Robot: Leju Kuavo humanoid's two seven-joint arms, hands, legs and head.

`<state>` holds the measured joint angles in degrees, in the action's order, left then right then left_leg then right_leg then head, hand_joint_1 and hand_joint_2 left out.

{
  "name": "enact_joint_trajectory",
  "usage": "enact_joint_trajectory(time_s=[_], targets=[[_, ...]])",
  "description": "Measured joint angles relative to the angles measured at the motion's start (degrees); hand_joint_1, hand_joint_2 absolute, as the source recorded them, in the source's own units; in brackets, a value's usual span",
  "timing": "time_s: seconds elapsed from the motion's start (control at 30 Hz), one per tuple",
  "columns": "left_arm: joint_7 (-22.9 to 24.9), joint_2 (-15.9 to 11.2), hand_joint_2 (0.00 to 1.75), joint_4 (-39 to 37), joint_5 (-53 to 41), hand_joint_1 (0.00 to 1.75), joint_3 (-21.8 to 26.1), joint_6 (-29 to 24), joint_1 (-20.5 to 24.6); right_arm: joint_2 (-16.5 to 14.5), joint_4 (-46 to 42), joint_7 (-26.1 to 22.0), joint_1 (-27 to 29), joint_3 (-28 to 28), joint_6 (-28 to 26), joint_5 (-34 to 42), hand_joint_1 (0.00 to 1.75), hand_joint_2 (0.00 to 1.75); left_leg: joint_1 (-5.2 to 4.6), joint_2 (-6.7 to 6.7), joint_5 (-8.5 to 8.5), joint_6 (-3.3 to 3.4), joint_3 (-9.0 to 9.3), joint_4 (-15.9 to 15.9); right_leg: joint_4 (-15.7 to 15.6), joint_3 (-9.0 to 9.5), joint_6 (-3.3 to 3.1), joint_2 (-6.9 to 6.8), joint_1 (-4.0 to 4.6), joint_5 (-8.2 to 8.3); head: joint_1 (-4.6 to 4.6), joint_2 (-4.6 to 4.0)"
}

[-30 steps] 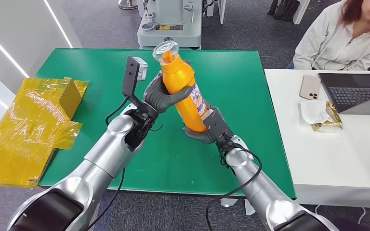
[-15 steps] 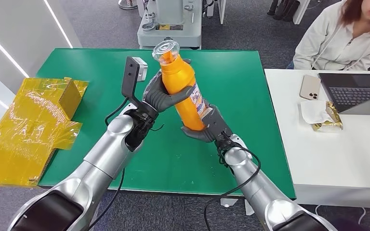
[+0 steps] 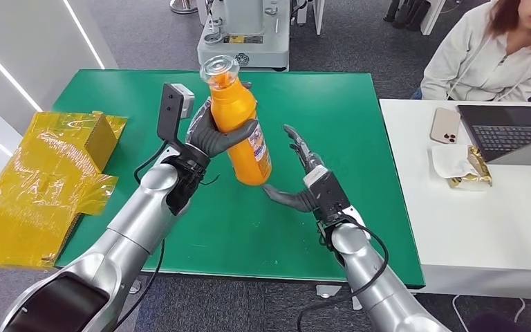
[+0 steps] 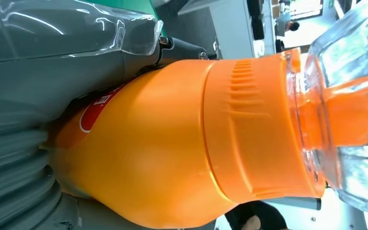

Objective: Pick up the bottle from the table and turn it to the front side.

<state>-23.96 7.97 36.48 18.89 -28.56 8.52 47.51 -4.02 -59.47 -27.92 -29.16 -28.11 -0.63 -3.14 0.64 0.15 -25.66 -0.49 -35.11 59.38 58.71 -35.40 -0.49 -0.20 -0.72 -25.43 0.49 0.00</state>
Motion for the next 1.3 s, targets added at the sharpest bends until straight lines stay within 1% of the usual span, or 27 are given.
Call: enact_joint_trajectory(time_s=[0.13, 0.23, 0.33, 0.4, 0.5, 0.67, 0.77, 0.9, 1.0, 1.17, 1.3], targets=[[-0.6, -0.6, 1.75, -0.6, -1.2, 1.75, 0.2, -0.9, 0.1, 0.8, -6.2, 0.2, 2.8, -0.2, 0.0, 0.2, 0.00, 1.75, 0.00, 0.01, 0.00, 0.00, -0.01, 0.0, 0.0, 0.00, 0.00, 0.00, 0.00, 0.00, 0.00, 0.00], [-1.0, -0.9, 1.75, -1.1, -2.1, 1.75, 0.3, -1.6, 0.3, 1.3, -9.2, 0.3, 4.0, -0.3, -0.1, 0.3, 0.00, 1.75, -0.01, 0.00, 0.00, 0.00, -0.01, 0.0, 0.0, 0.00, 0.00, 0.00, 0.00, 0.00, 0.01, 0.00], [-1.7, -1.0, 1.75, -1.6, -4.3, 1.75, 0.3, -3.6, 0.8, 1.8, -12.2, 0.4, 5.1, -0.5, 0.0, 0.5, 0.00, 1.75, -0.01, 0.00, 0.00, 0.00, -0.01, 0.0, 0.0, 0.00, 0.00, 0.00, 0.00, 0.00, 0.00, 0.00], [-2.9, -1.2, 1.75, -2.1, -7.9, 1.75, 0.2, -6.3, 1.5, 2.3, -15.0, 0.5, 6.0, -0.9, 0.2, 0.6, 0.00, 1.75, -0.01, 0.00, 0.00, 0.00, -0.01, 0.0, 0.0, 0.00, 0.00, 0.00, 0.00, 0.00, 0.00, 0.00], [-4.9, -2.0, 1.75, -2.7, -16.8, 1.75, -0.3, -12.4, 2.9, 3.3, -19.7, 0.8, 7.3, -1.9, 0.2, 0.7, 0.00, 1.75, 0.00, 0.01, 0.00, 0.00, -0.01, 0.0, 0.0, 0.00, 0.00, 0.00, 0.00, 0.00, 0.00, 0.00], [-4.9, -3.8, 1.75, -3.5, -26.4, 1.75, -1.3, -19.2, 5.6, 4.5, -24.8, 0.9, 8.6, -3.1, 0.2, 0.6, 0.00, 1.75, 0.01, 0.01, 0.00, 0.00, -0.01, 0.0, 0.0, 0.00, -0.01, 0.01, 0.00, 0.00, 0.01, 0.00], [-2.8, -5.9, 1.75, -4.5, -34.8, 1.75, -2.5, -24.9, 7.6, 5.2, -26.3, 0.4, 9.2, -3.6, 0.2, 0.4, 0.00, 1.75, 0.01, 0.06, 0.00, 0.00, 0.00, 0.0, 0.0, 0.00, -0.01, 0.05, 0.01, 0.00, 0.01, 0.00], [-1.3, -9.9, 1.75, -6.4, -42.4, 1.75, -3.2, -29.5, 10.5, 6.0, -26.6, -1.7, 9.9, -4.2, 0.3, 0.7, 0.00, 1.75, 0.01, 0.18, 0.01, -0.01, 0.04, 0.0, 0.0, -0.02, -0.03, 0.19, 0.01, 0.02, -0.02, 0.00], [0.1, -12.3, 1.75, -7.9, -49.2, 1.75, -4.3, -33.0, 11.9, 6.1, -26.6, -2.3, 9.9, -4.6, 0.3, 1.0, 0.00, 1.75, 0.03, 0.09, 0.02, -0.03, 0.02, 0.0, 0.0, -0.02, -0.04, 0.12, 0.01, 0.01, 0.00, 0.00], [2.5, -15.1, 1.75, -9.2, -57.0, 1.75, -6.0, -35.9, 12.7, 6.1, -26.7, -2.1, 9.8, -5.1, 0.3, 1.7, 0.00, 1.75, 0.01, 0.11, 0.03, -0.04, 0.00, 0.0, 0.0, -0.01, -0.03, 0.14, 0.01, 0.01, 0.00, 0.00], [5.9, -17.5, 1.75, -9.7, -66.0, 1.75, -7.4, -38.3, 13.0, 6.3, -27.2, -1.9, 9.8, -5.4, 0.2, 2.5, 0.00, 1.75, 0.00, 0.12, 0.03, -0.04, 0.00, 0.0, 0.0, -0.02, -0.04, 0.15, 0.01, 0.01, 0.01, 0.00]])
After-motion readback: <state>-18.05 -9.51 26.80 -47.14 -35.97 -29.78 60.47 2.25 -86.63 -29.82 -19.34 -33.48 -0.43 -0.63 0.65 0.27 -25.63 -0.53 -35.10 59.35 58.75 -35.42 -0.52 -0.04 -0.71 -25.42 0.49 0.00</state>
